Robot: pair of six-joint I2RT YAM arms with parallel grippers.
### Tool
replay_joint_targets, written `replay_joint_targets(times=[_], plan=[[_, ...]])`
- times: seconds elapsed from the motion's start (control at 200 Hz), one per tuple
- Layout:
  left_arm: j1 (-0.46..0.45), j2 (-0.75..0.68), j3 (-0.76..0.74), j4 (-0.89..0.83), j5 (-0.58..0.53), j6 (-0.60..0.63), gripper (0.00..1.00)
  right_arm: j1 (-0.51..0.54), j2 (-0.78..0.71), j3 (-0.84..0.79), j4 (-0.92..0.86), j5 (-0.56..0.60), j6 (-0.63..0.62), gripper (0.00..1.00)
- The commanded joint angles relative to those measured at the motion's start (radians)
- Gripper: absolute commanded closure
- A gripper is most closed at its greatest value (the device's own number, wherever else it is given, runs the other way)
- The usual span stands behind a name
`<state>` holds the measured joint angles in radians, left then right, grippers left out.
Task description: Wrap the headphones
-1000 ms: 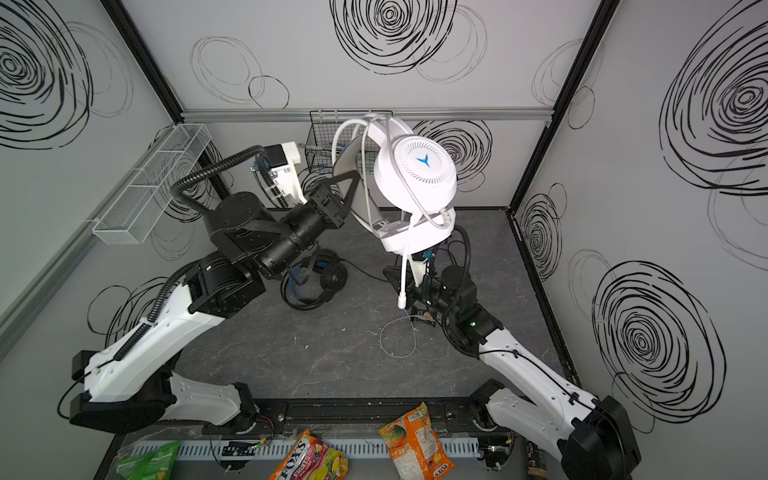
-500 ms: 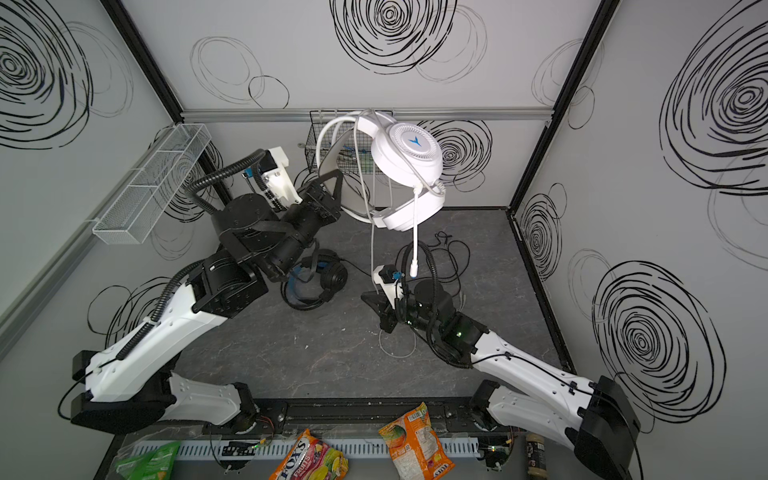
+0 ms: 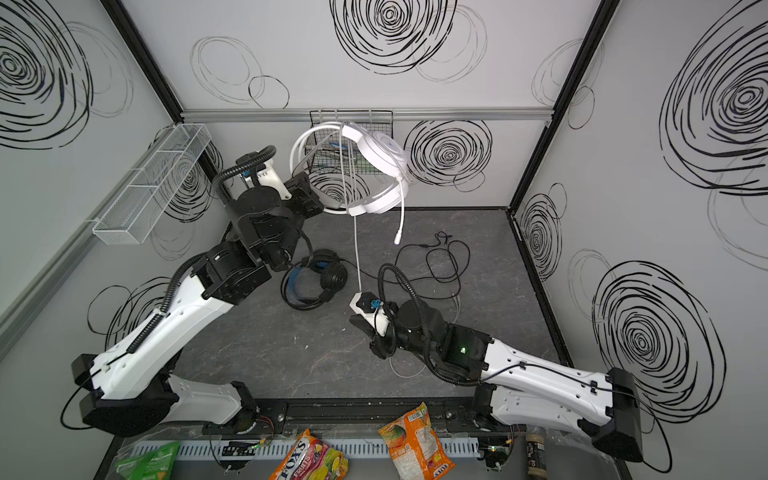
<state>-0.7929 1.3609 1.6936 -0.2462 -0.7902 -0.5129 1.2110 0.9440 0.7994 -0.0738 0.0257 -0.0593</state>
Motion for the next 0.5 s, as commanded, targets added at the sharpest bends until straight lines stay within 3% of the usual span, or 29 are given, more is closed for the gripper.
replay_joint_targets(times=[0.0,0.315,0.495], plan=[[0.009,0.006,-0.02,0.105,-0.107,0.125,1.0,0.06,-0.004,0.088,-0.119,0.1,-0.078,1.0],[0.035,0.042,-0.121,0.071,-0.129,0.211,1.0,0.117,0.007,0.342,-0.301,0.213,-0.171,1.0],[0.01,0.052,-0.153,0.031,-0.141,0.289,1.0,0.117,0.03,0.458,-0.394,0.345,-0.276,1.0]])
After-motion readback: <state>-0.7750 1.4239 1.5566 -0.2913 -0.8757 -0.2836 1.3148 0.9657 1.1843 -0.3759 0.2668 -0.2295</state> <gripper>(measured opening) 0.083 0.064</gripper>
